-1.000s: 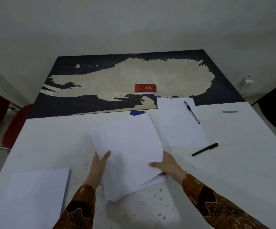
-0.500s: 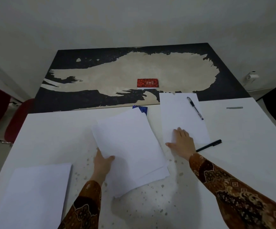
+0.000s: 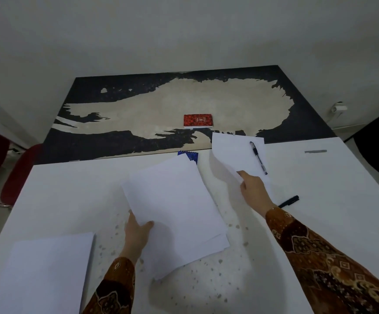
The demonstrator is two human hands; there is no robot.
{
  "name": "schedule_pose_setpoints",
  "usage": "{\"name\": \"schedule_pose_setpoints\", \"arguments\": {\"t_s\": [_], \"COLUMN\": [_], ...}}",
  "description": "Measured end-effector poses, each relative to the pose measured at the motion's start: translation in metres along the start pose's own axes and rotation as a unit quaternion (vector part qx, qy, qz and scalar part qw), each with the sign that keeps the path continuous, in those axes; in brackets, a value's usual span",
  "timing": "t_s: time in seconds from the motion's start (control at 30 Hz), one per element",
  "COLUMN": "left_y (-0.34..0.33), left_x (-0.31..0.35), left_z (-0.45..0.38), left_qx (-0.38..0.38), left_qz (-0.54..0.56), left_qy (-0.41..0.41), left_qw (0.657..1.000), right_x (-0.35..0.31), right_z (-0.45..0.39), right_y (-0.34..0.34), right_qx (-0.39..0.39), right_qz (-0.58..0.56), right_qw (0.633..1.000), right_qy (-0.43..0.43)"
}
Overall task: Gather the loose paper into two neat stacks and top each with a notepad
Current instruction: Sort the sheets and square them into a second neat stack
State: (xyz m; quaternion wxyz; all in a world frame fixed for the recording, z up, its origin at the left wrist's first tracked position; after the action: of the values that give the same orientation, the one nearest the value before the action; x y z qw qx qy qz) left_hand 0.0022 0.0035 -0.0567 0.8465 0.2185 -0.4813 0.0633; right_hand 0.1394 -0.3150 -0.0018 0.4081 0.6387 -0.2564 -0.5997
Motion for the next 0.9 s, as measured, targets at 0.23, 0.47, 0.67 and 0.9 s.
{"name": "schedule_pose_setpoints", "arguments": {"t_s": [0.23,0.47,0.67,0.9], "left_y": [0.000,-0.002,-0.010,-0.011], "left_x": [0.002,0.004,0.023,0.015], "left_z": [0.001,-0.001,0.010,0.003], "left_qx": [-0.005,0.010,0.058,0.073], "left_qz": [-0.011,0.096,0.073,-0.006], "left_qy": [0.015,0.071,0.027,0.047], "left_qw": [1.000,0.993,0.995,0.996], "right_x": [-0.054,-0.067,-0.071,-0.057], "right_z": [0.043,0.082,0.089,0.034], "right_y": [-0.015,-0.084,-0.108,-0.090], "right_qx": [0.059,-0.164,-0.251,-0.128], "right_qz": [-0.193,-0.136,0.002,0.099], "right_qw": [0.976,0.960,0.935,0.972], "right_qy": [0.076,0.184,0.249,0.168]}}
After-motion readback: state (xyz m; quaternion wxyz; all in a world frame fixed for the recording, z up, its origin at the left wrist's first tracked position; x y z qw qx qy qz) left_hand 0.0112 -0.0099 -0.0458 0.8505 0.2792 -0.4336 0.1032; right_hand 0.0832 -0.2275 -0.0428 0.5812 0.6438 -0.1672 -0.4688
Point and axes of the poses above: each hand's wrist, its own z-axis away from the middle knuckle, its own y-axis out of the back of the hand, x = y × z, the point moved 1 cm from there along -z, towards the middle knuckle, and after that the axes turned 3 degrees about -x, right-handed, at the moved point
